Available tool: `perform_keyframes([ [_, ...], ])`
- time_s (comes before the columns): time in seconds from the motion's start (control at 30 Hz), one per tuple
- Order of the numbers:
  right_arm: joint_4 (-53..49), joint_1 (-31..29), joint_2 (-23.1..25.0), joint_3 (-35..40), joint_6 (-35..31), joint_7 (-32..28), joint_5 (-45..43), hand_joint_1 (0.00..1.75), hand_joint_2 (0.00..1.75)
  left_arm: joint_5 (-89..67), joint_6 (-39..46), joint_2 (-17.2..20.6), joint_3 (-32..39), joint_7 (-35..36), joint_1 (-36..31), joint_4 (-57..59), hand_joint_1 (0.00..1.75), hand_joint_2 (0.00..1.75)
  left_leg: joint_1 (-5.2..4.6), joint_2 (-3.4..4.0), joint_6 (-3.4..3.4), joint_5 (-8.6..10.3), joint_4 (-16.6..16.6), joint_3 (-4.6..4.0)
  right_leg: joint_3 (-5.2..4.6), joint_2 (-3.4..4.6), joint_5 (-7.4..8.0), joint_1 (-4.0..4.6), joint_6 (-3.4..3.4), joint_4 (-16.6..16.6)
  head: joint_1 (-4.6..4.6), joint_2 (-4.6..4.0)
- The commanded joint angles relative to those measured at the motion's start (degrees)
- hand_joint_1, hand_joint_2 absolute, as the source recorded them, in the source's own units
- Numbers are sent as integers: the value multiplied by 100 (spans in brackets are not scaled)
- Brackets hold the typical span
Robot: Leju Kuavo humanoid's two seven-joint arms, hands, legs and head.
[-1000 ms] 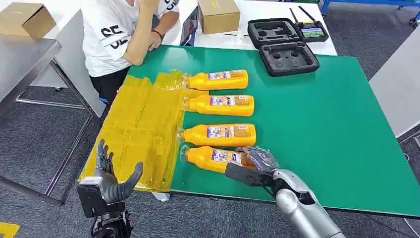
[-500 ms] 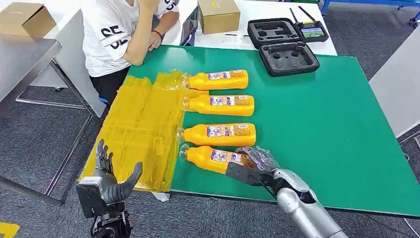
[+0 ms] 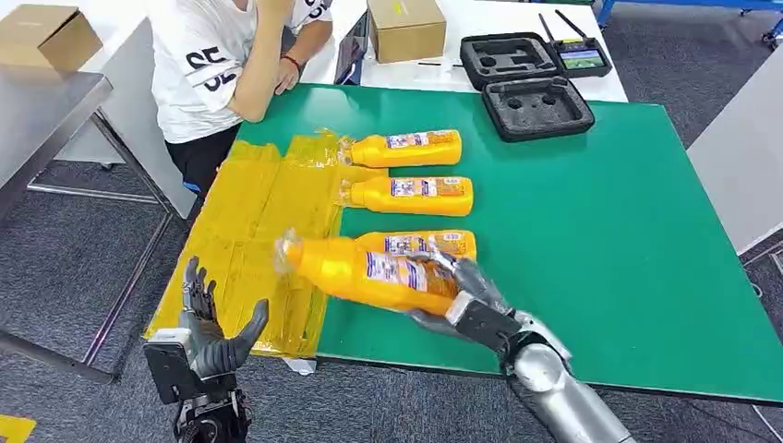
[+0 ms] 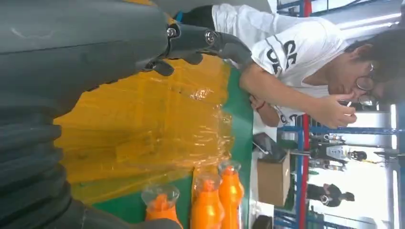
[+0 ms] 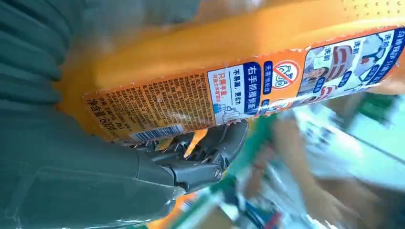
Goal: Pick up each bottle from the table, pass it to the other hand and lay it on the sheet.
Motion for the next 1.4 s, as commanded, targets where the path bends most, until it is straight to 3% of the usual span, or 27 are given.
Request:
perform_keyframes([
  [0.03,153,-13,581,-370,-291,-4,-9,175,175,405,-466,110,-142,69,10,-198,0,175,2,-4,4,-5,-2,17,20,-9,-7,5,-8,-5,0,0],
  [0.33,490,204,719,-702,-464,-120,-61,175,175,997,-1143,269,-384,120,65,-406,0,175,0,-5,4,-10,-5,27,34,-10,-11,3,-10,-8,0,0],
  [0.43,1075,286,966,-776,-365,-405,-331,175,175,1192,-1681,471,-784,186,-104,-228,0,175,0,-3,5,-14,-8,40,46,-9,-15,3,-12,-10,0,0],
  [0.6,1605,180,1354,-431,-209,-680,-329,175,175,1104,-1685,443,-1044,235,-496,162,0,175,2,-3,3,-6,-9,28,32,-7,-7,4,-10,-10,0,0],
  [0.9,1777,65,1841,146,-69,-649,-300,175,175,994,-1675,319,-1142,338,-870,713,0,175,-1,6,5,-9,-7,29,30,1,-9,2,-10,-6,2,0],
  [1.4,1989,-89,1888,330,174,-507,-247,175,175,1216,-1768,270,-1092,323,-994,914,0,175,-2,-1,4,-3,-6,16,19,-4,-6,0,-7,-5,2,0],
])
